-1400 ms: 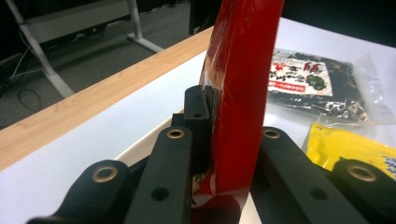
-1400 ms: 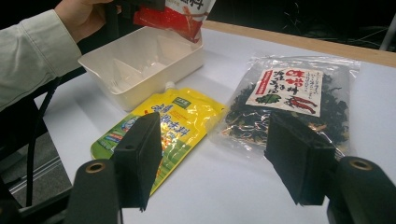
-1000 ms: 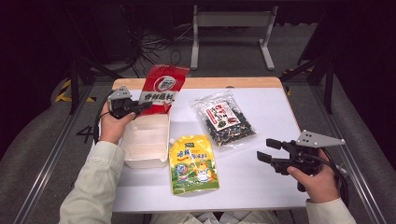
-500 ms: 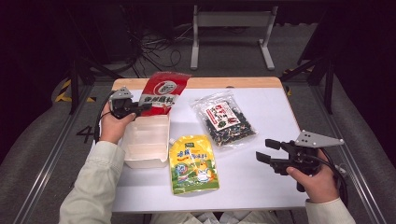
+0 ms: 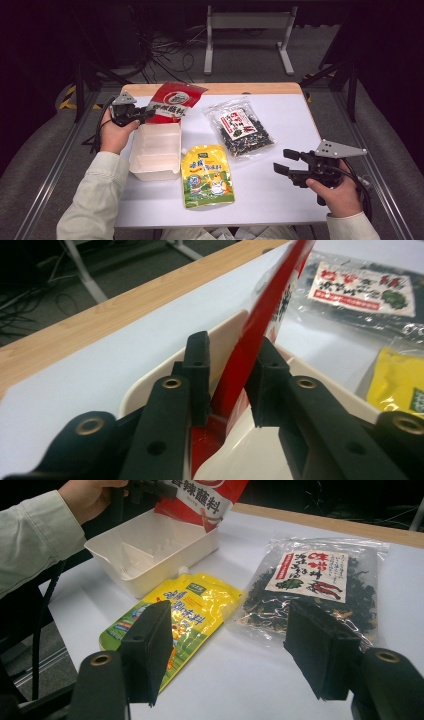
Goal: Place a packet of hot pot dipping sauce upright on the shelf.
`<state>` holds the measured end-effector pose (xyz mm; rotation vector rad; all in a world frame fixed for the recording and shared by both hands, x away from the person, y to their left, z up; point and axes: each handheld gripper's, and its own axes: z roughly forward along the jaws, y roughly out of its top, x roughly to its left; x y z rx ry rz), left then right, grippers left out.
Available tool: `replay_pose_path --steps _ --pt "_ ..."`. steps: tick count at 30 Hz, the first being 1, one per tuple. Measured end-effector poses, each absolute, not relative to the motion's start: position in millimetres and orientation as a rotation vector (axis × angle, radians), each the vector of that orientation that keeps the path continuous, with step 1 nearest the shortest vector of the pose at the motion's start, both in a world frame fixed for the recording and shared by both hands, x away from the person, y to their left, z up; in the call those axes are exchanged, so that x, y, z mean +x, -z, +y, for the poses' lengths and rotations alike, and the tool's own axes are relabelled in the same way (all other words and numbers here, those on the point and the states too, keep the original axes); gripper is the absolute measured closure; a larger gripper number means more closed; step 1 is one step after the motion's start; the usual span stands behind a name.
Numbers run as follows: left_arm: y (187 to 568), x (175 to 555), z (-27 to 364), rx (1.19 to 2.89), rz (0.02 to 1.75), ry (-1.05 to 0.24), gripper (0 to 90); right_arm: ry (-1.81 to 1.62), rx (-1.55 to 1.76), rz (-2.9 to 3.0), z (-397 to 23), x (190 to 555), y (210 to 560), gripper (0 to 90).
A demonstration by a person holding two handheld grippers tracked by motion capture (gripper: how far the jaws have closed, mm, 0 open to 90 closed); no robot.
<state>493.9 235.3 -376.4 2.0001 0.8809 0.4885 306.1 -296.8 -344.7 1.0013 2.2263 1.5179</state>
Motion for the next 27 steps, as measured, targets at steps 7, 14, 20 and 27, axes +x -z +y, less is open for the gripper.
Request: replay_pose_path --steps 7,14,20,27 --pt "378 495 229 2.089 0.943 -0.509 82.0 -1.520 1.002 2.226 -296 306 345 35.9" --pt "383 500 225 2.117 1.017 -0.502 82.4 -1.519 0.998 2.228 -296 306 345 35.9" --pt "384 503 216 2.182 1.063 -0.544 82.6 -1.519 0.993 2.232 -295 305 345 35.9" --pt "391 510 211 2.220 1.110 -0.536 82.6 -1.517 0.992 2.234 -295 305 345 35.9"
